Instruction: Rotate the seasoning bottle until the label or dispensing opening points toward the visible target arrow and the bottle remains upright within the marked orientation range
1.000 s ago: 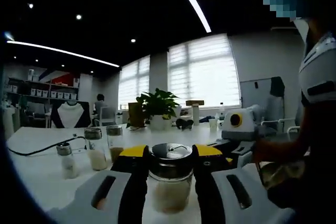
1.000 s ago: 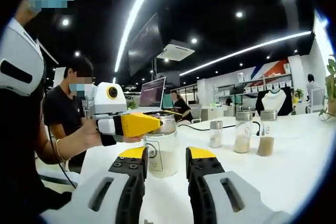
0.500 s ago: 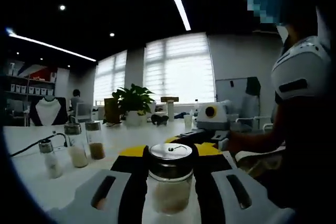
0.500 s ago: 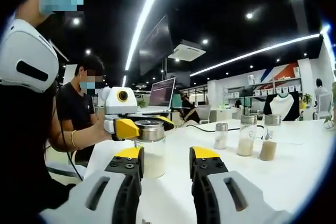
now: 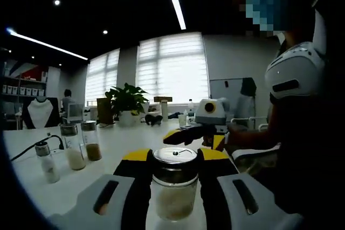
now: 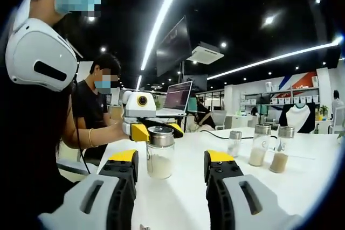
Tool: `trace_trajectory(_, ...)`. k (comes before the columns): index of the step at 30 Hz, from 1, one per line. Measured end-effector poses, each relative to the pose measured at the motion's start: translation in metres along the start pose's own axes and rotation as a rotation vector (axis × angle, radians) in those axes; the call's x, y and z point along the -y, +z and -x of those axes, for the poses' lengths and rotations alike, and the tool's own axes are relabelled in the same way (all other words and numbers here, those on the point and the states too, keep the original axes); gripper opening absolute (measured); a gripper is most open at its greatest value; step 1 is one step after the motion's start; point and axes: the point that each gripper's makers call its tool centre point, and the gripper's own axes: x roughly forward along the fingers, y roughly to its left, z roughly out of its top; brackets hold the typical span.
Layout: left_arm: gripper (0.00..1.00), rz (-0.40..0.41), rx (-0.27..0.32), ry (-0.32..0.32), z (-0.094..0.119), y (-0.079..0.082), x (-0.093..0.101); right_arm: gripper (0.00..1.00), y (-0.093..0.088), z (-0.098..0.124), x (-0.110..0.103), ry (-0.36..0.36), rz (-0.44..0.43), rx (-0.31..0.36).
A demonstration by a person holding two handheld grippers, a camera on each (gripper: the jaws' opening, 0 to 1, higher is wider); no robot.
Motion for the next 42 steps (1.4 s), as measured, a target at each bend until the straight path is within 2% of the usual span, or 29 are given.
trace_trajectory(4, 0.34, -0.007, -0.002, -0.003, 0.001, 0.000, 0.001, 0.69, -0.006, -0.002, -0.001, 0.011, 0.008, -0.028)
trace_trajectory(10, 0.34, -0.011, -0.008, 0.002, 0.007, -0.001, 0.000, 0.69, -0.010, 0.000, -0.001, 0.018, 0.008, -0.043)
trace_trajectory(16, 0.34, -0.007, 0.000, 0.010, 0.012, 0.000, -0.003, 0.68, -0.012, 0.002, 0.005, -0.010, 0.004, -0.042)
trace_trajectory(21, 0.34, 0.000, -0.025, 0.031, 0.023, -0.006, -0.008, 0.67, -0.012, 0.005, 0.014, -0.057, 0.016, -0.047)
trace_trajectory(34, 0.34, -0.016, -0.046, 0.099, 0.057, -0.015, -0.022, 0.66, -0.015, 0.004, 0.018, -0.069, 0.019, -0.055)
trace_trajectory(42, 0.34, -0.020, -0.088, 0.128, 0.076, -0.026, -0.026, 0.66, -0.016, 0.001, 0.018, -0.070, 0.012, -0.059)
